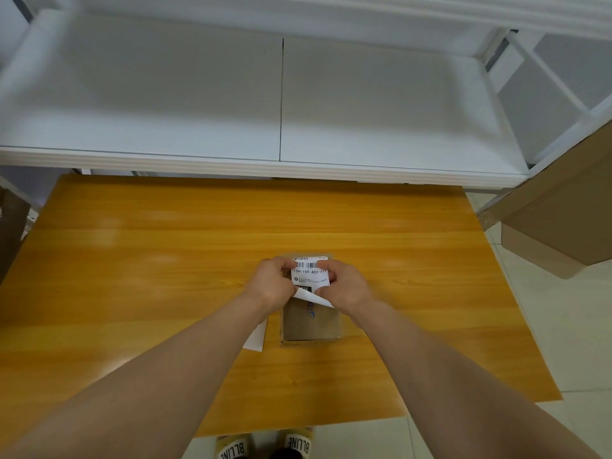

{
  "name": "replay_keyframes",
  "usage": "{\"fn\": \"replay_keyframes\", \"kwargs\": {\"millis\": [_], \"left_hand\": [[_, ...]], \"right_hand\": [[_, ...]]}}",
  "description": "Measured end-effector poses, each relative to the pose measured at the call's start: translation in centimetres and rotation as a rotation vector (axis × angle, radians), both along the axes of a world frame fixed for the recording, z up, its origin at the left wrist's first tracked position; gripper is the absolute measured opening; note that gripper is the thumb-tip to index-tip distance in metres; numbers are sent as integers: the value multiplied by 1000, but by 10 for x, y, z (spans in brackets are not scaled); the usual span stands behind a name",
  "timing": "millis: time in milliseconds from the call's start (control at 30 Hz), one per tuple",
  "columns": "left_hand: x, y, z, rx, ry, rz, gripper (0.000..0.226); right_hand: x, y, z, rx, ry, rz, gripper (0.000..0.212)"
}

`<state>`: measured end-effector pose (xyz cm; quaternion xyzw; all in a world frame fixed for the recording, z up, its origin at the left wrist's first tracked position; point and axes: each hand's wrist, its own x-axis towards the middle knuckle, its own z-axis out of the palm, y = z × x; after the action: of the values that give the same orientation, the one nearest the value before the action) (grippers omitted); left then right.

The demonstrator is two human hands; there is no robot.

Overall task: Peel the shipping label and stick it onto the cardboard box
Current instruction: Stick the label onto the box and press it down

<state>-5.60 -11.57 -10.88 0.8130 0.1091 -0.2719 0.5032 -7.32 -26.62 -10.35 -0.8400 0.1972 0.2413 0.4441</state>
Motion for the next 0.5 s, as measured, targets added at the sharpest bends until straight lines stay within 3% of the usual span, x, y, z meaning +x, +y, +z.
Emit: {"fn": "replay_keyframes", "kwargs": {"millis": [500], "left_hand": [[-1,1,-5,46,-34,-35,55]], "right_hand": [[-2,-1,3,5,-16,12,67]]}}
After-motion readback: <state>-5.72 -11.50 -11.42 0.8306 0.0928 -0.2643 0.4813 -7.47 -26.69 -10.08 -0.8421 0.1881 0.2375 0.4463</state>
